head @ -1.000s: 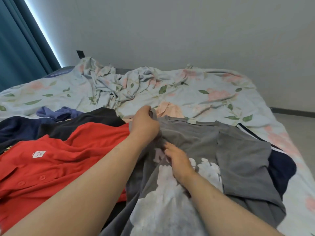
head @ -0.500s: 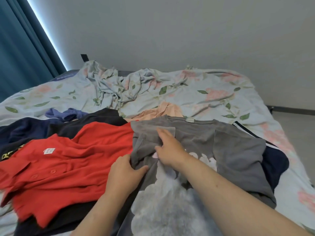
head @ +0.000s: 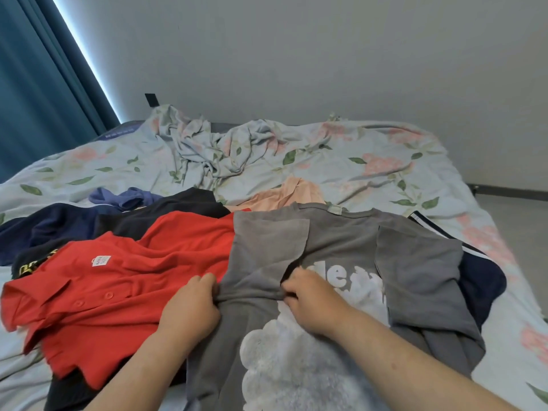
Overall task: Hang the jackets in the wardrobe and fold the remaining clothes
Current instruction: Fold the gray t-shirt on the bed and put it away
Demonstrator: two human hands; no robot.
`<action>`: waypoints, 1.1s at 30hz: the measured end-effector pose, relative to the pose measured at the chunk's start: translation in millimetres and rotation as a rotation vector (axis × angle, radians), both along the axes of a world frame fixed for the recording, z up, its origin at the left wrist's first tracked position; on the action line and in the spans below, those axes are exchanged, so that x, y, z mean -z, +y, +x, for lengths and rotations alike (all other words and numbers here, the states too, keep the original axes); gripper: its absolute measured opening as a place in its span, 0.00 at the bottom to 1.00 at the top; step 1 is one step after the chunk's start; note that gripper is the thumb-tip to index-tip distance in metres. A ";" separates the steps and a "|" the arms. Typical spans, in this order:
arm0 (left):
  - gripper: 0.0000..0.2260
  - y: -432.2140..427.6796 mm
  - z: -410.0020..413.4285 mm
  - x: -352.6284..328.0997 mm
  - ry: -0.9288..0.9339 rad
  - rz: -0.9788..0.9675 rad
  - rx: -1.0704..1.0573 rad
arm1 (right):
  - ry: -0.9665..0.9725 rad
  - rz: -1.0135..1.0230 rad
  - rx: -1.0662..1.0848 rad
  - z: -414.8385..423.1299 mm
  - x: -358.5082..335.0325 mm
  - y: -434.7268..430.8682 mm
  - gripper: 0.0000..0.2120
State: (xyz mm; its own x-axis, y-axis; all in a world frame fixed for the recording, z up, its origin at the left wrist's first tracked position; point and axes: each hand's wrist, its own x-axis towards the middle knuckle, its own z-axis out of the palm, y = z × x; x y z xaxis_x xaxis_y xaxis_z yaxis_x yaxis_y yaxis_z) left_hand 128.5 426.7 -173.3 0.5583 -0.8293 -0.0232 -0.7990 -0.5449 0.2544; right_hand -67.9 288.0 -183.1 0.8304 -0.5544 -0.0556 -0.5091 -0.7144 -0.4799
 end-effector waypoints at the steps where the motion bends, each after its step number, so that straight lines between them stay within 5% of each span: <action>1: 0.04 -6.7 2.5 -3.4 0.111 -0.037 -0.036 | -0.013 0.049 0.052 0.7 1.3 1.6 0.10; 3: 0.03 -34.8 10.8 -15.9 0.407 -0.264 -0.161 | -0.182 0.092 0.251 5.9 -5.8 1.9 0.09; 6: 0.12 -92.0 28.8 -31.0 0.504 -0.372 -0.163 | -0.503 -0.108 0.350 25.1 -11.7 10.0 0.12; 11: 0.10 -157.6 43.9 -13.6 0.625 -0.252 -0.128 | -0.343 -0.063 0.043 43.9 25.1 35.9 0.16; 17: 0.07 -193.5 71.8 6.9 0.306 -0.405 -0.060 | -0.564 -0.234 0.156 42.9 49.8 39.1 0.05; 24: 0.17 -194.4 72.9 47.1 0.263 -0.397 -0.019 | -0.444 -0.160 0.193 52.0 57.4 28.6 0.10; 27: 0.23 -176.2 62.9 23.4 0.400 -0.439 -0.071 | -0.317 -0.014 0.214 55.6 42.6 21.6 0.11; 31: 0.20 -101.0 26.2 -2.8 0.411 -0.501 -0.097 | 0.039 0.232 0.116 46.2 0.6 8.7 0.16; 33: 0.17 -47.3 -3.2 -8.2 0.369 -0.532 -0.033 | 0.056 0.211 0.051 20.1 -16.1 17.3 0.13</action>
